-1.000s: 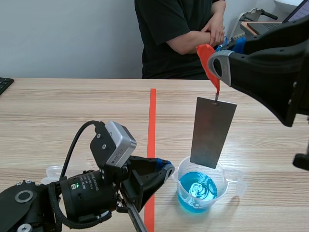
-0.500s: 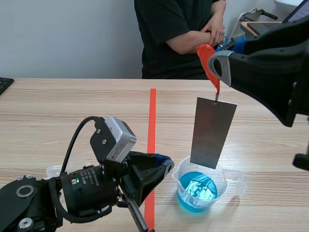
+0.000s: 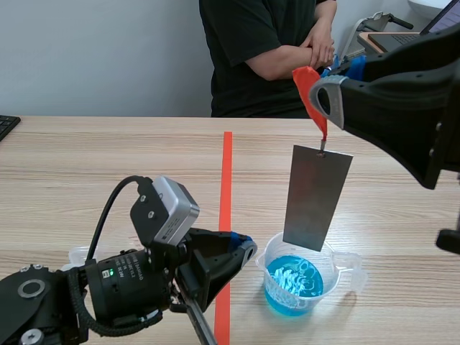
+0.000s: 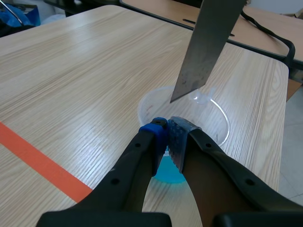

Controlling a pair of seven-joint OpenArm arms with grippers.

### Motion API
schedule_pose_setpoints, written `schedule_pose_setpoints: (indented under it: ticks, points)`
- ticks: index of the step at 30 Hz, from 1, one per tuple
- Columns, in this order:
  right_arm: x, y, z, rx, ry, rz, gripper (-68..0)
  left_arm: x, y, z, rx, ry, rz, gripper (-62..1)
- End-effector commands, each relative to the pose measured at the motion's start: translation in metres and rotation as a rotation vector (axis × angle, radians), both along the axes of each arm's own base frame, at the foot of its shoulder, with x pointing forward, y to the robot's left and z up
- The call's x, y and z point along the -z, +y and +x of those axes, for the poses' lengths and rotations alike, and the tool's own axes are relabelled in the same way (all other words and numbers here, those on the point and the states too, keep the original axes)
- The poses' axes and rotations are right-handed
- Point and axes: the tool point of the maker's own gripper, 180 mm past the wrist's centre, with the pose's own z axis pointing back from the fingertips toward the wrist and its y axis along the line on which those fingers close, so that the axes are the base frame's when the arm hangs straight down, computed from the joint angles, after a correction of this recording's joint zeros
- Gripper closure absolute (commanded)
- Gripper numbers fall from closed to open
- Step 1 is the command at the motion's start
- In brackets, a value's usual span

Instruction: Do the redox reaction experiment.

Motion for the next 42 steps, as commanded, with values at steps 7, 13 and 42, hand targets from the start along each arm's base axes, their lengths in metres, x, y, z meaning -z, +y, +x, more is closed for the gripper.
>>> schedule_pose_setpoints:
  ticks: [7, 13, 42]
  points:
    - [-0.012, 0.004, -0.003, -0.026, -0.038, 0.016, -1.5, -0.026, 0.029, -0.025, -0.044, -0.042, 0.011, -4.2]
    - [-0.012, 0.004, -0.003, -0.026, -0.038, 0.016, -1.5, -0.043, 0.058, -0.043, -0.102, -0.054, 0.062, -4.2]
    - [-0.012, 0.004, -0.003, -0.024, -0.039, 0.011, -1.5, -0.133, 0.234, -0.059, -0.636, -0.126, 0.237, -4.3]
